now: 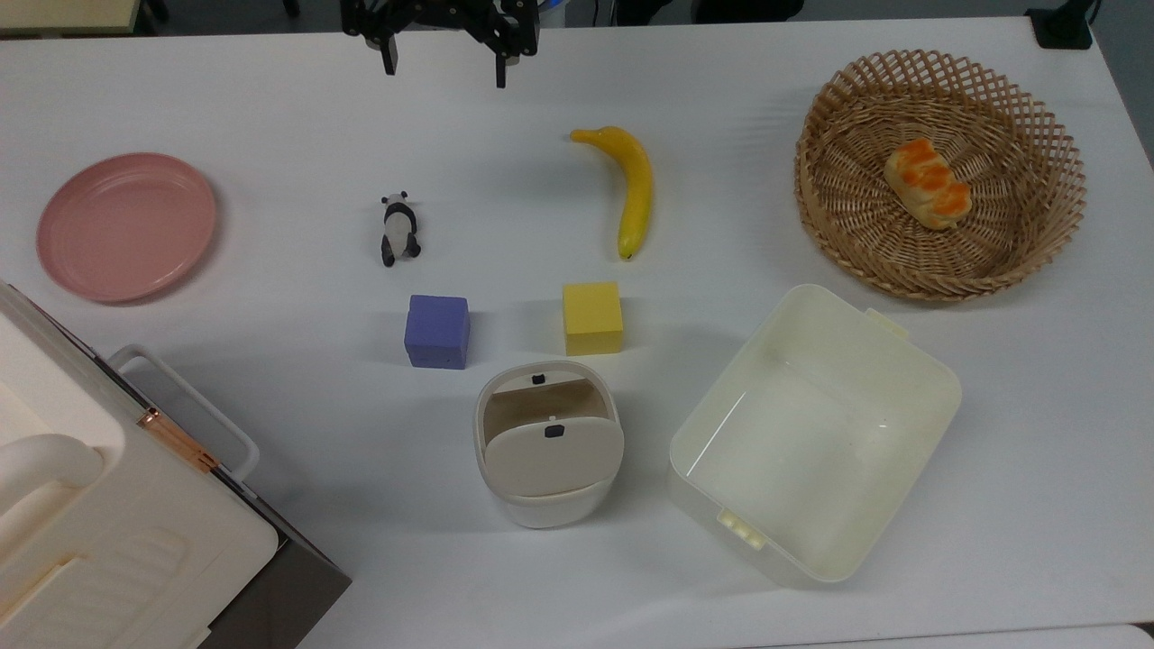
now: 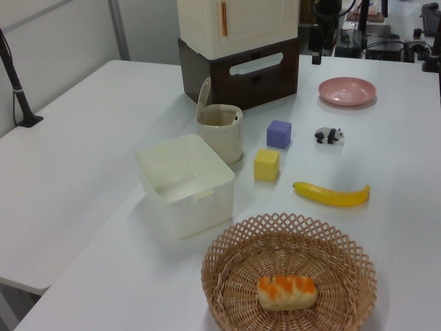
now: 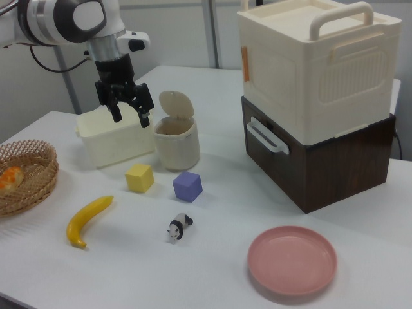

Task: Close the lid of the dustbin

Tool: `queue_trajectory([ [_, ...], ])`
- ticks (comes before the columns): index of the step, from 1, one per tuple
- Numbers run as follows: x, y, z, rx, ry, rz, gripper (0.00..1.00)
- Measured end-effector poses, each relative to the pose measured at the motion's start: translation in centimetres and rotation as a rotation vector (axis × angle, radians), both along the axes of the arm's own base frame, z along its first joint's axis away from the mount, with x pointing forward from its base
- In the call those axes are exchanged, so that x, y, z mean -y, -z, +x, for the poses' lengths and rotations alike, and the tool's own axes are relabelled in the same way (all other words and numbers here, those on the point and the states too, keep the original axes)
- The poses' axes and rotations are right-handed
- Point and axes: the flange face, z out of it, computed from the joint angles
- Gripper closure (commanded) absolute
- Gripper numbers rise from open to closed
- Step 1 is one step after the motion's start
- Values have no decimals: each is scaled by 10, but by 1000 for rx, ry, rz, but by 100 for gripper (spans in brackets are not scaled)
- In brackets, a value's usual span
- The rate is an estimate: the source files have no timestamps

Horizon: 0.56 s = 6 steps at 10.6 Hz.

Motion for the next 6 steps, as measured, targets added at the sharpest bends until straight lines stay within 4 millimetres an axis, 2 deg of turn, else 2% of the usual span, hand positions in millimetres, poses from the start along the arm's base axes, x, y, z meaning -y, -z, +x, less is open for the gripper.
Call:
queue_trajectory([
  [1, 0, 0, 0, 0, 0, 0, 3],
  [2, 0, 0, 0, 0, 0, 0, 14],
  [6, 0, 0, 0, -1, -7, 0, 84],
])
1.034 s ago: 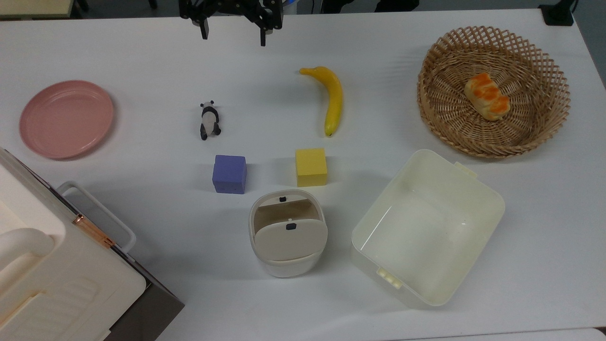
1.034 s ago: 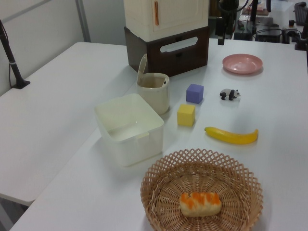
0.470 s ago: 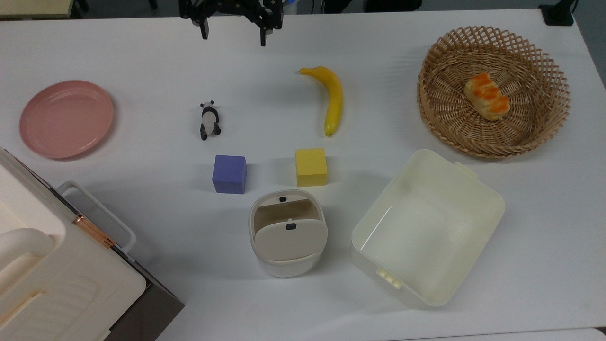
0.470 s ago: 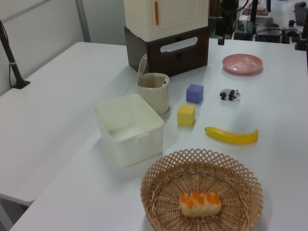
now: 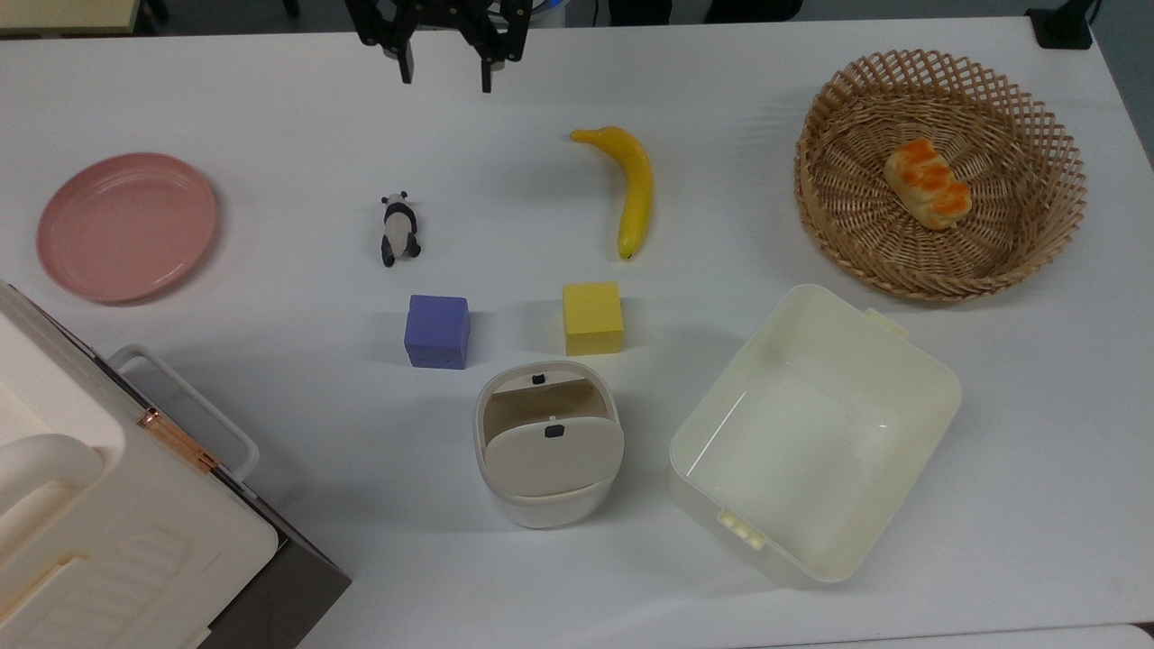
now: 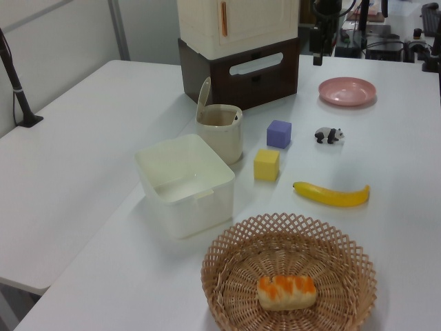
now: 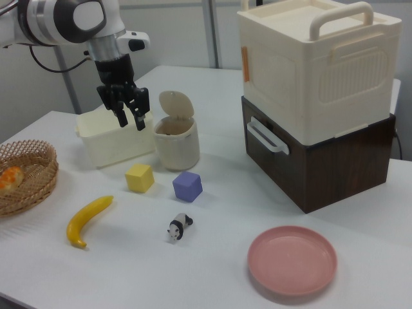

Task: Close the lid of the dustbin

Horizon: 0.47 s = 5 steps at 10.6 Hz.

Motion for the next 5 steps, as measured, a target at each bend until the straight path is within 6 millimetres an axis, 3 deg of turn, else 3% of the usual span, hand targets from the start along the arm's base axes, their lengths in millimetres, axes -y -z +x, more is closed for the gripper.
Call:
queue_trajectory([
  [1, 0, 0, 0, 0, -3, 0, 100],
  [5, -1, 2, 1, -5, -13, 0, 100],
])
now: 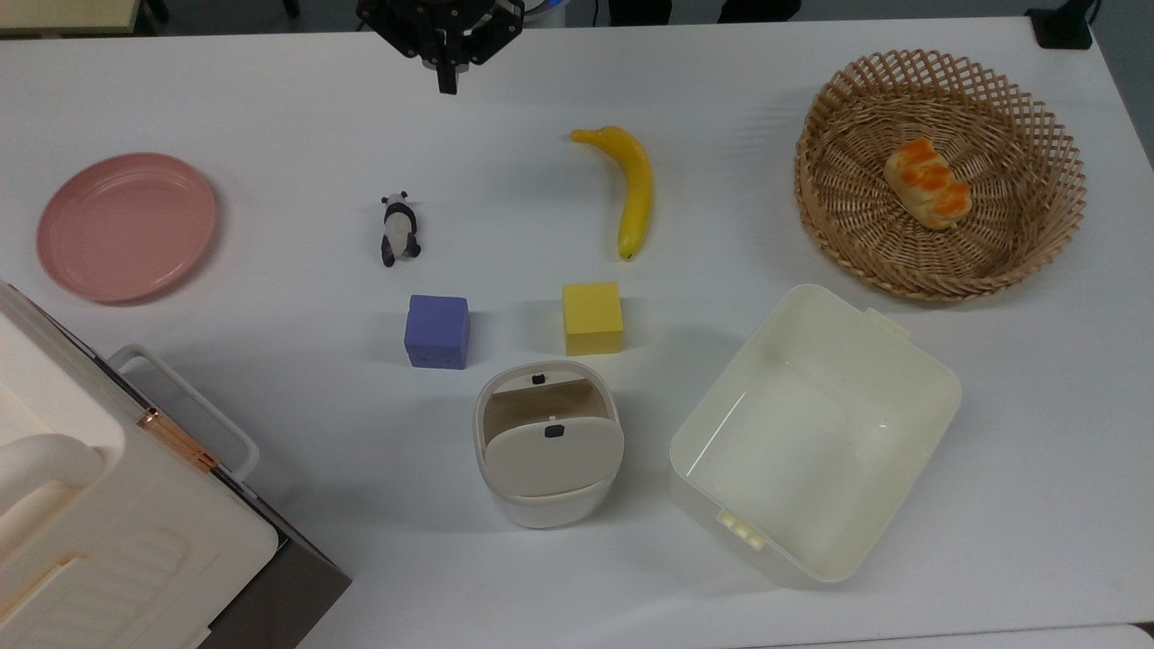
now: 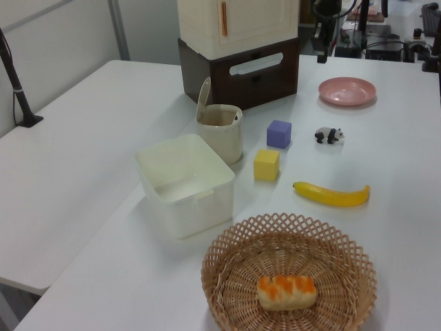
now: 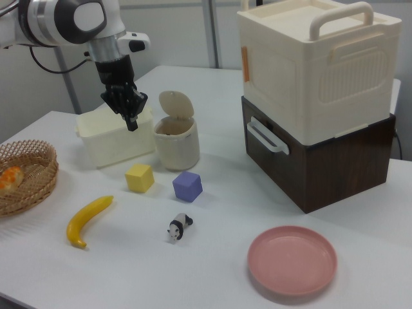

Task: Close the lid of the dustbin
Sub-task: 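Move the gripper over the open lid of the cream dustbin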

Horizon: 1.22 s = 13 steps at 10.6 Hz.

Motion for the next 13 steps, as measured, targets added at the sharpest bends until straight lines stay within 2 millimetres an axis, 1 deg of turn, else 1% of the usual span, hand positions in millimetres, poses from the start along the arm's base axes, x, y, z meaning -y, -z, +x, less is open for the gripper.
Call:
queue_trajectory([
  [4, 0, 4, 1, -8, -27, -1, 100],
  [6, -3, 6, 9, 22, -35, -1, 100],
  [9, -9, 7, 38, 177, -53, 0, 100],
  [13, -20, 4, 83, 430, -76, 14, 100],
])
